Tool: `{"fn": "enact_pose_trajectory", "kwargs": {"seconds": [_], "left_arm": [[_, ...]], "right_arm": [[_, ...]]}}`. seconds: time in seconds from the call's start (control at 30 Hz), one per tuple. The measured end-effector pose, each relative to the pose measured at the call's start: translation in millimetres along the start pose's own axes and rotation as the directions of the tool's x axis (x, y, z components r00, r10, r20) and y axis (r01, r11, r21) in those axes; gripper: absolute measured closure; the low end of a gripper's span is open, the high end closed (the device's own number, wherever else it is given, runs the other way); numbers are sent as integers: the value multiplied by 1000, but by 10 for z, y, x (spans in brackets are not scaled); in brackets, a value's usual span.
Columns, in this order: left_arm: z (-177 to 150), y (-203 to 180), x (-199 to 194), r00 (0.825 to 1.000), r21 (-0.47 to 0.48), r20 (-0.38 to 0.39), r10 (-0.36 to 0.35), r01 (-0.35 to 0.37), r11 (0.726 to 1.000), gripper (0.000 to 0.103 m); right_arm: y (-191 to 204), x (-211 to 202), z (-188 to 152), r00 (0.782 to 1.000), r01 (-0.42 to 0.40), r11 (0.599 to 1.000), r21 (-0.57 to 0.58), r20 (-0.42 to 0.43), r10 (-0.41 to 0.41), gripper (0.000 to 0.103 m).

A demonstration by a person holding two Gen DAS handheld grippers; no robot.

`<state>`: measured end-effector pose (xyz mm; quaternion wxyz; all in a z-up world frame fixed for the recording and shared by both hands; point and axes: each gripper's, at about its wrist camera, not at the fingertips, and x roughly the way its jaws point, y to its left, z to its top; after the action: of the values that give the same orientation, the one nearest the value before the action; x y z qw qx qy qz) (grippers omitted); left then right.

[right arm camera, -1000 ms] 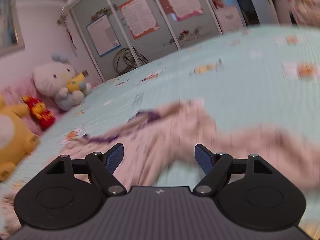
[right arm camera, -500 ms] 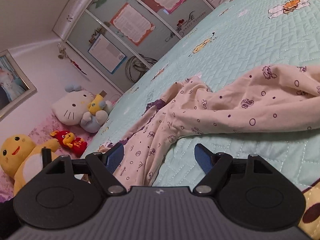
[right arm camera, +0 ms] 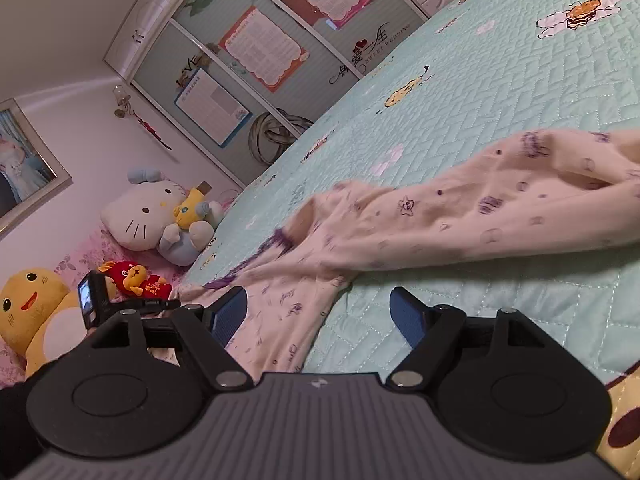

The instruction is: Fold clothes

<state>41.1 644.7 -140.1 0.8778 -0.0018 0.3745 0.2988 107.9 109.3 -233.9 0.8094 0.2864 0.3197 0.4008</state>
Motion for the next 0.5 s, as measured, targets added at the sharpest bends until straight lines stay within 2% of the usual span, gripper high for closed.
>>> {"fn": "enact_pose_trajectory", "kwargs": {"seconds": [0.07,0.1,0.13,0.2,0.27,0.4,0.47,0.5], "left_arm": [[-9,30,48,999,-1,-23,31,-31,1000,90],[-42,47,19,999,-6,-26,25,-25,1000,85],[-70,71,-15,1000,-15,-31,4,-4,1000,69],[-138,110,-129,999,-30,-34,-15,14,999,54],[-239,119,-320,1000,-54,-22,-10,9,999,53],[-521,174,-828,999,-79,-2,-47,47,996,51],[-745,191,-1164,999,-87,16,-46,48,995,47],[-894,198,-1347,999,-82,18,-36,38,996,42]], "right_arm": [[-10,1,1,1000,-6,1000,3,2,6,24],[-15,1,2,1000,-9,1000,4,3,9,24],[-21,1,2,1000,-12,1000,7,4,12,24],[-33,-4,2,1000,-18,1000,12,8,18,24],[-49,-14,2,1000,-26,1000,16,12,26,24],[-80,-37,0,998,-57,997,44,28,56,24],[-86,-46,-2,998,-62,997,48,31,61,24],[-85,-48,-5,998,-64,997,49,31,62,24]]}}
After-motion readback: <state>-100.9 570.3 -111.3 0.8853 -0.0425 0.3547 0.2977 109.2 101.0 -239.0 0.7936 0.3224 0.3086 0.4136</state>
